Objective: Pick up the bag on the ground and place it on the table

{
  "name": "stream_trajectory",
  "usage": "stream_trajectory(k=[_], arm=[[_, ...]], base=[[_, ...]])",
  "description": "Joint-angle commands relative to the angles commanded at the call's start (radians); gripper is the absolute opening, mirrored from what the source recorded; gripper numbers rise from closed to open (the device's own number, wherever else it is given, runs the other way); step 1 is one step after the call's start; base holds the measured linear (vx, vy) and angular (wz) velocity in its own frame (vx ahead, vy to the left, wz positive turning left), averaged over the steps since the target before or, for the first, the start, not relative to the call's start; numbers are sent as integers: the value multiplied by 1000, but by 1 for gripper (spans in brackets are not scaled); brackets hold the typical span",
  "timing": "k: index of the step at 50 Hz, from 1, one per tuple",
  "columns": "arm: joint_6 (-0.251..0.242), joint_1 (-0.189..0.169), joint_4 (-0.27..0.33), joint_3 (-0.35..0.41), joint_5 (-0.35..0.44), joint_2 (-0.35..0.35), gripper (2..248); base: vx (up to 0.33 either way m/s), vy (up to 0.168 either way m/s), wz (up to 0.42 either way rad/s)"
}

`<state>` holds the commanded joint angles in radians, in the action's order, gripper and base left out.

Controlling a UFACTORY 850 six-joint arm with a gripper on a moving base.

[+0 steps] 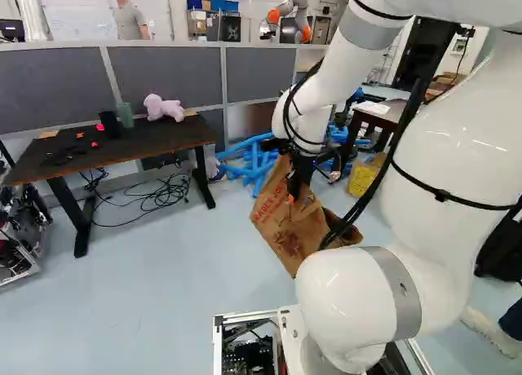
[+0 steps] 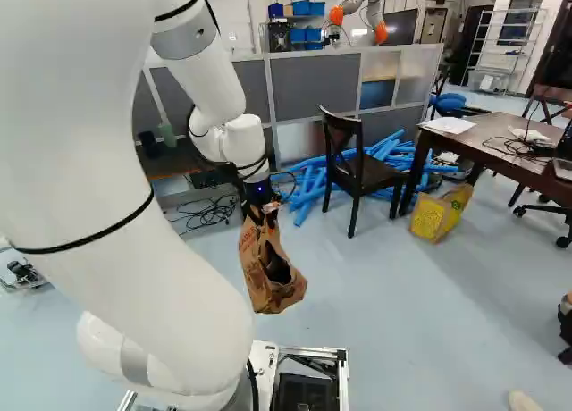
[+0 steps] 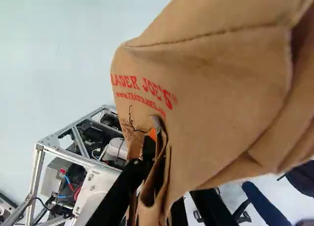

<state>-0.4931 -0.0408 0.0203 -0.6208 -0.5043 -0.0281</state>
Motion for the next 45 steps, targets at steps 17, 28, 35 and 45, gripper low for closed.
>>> stream_trajectory(k=[17, 28, 35, 45], arm=[[0, 2, 0, -29, -59, 37, 23], [0, 5, 0, -49, -97, 60, 23], [0, 9, 0, -63, -126, 73, 23], [0, 15, 0, -84, -171, 90, 23]], base=[[0, 0, 0], [0, 0, 0], [0, 0, 0], [0, 0, 0]])
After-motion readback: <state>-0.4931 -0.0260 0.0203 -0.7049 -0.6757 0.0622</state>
